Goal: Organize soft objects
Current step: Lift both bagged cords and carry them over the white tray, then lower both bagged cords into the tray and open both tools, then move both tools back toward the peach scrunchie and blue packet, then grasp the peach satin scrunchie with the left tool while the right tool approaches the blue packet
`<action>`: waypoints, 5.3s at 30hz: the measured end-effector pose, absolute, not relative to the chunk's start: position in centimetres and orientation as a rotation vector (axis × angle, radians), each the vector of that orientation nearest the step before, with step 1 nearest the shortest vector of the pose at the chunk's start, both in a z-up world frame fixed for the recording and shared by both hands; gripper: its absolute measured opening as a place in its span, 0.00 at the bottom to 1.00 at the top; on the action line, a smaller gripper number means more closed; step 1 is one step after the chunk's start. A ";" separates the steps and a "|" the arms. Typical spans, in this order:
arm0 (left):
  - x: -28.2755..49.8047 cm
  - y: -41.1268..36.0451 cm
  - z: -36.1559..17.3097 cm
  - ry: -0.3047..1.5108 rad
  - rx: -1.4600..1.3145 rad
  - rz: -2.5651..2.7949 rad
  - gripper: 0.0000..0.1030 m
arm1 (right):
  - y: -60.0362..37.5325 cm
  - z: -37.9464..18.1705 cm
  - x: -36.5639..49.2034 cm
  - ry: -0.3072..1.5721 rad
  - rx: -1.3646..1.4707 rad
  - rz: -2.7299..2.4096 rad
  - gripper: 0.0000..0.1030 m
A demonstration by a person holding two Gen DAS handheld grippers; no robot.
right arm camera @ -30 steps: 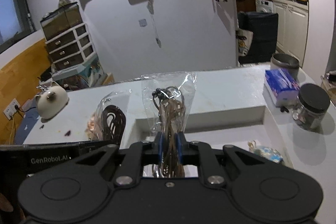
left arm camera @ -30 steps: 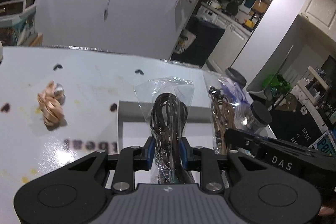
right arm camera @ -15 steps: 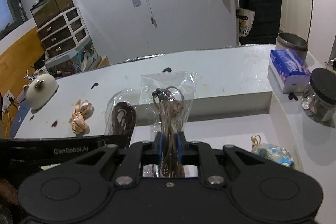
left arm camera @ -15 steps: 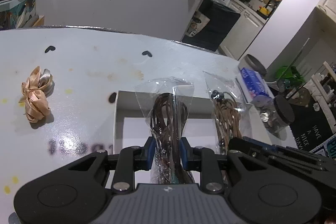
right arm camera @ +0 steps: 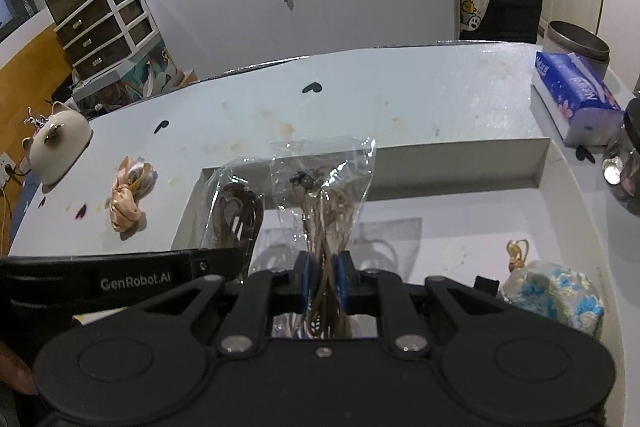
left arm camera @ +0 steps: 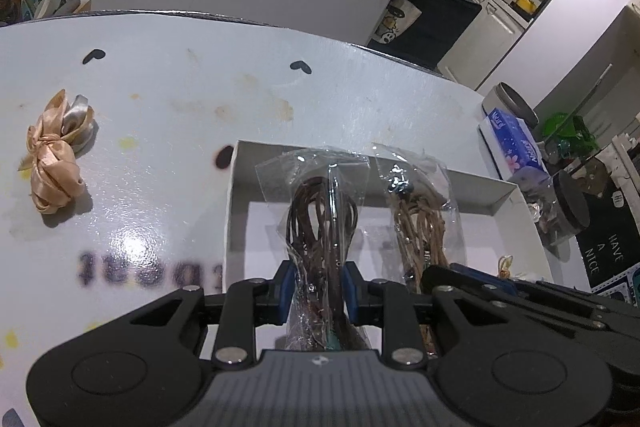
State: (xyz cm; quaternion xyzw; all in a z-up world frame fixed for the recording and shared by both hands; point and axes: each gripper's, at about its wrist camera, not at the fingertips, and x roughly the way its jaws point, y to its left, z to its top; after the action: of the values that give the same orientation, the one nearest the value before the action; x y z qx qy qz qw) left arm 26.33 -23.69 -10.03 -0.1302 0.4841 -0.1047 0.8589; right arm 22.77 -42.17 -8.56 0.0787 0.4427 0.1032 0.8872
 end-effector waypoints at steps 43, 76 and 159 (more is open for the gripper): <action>19.3 -23.9 -4.2 0.890 -0.169 -0.221 0.59 | -44.9 -3.7 15.4 0.781 0.129 0.140 0.43; 10.6 -22.3 -3.8 0.794 -0.126 -0.091 1.00 | -47.7 -2.8 7.9 0.679 0.017 0.080 1.00; 34.2 -5.9 -13.4 0.777 0.450 -0.739 0.93 | -19.5 -10.3 13.0 1.064 -0.044 0.416 0.16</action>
State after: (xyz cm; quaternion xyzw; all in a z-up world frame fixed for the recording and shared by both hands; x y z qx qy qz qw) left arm 34.22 -5.92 -13.45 0.2127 0.3671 -0.3492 0.8355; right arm 13.03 -19.53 -10.34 -0.0207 0.5037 0.1967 0.8409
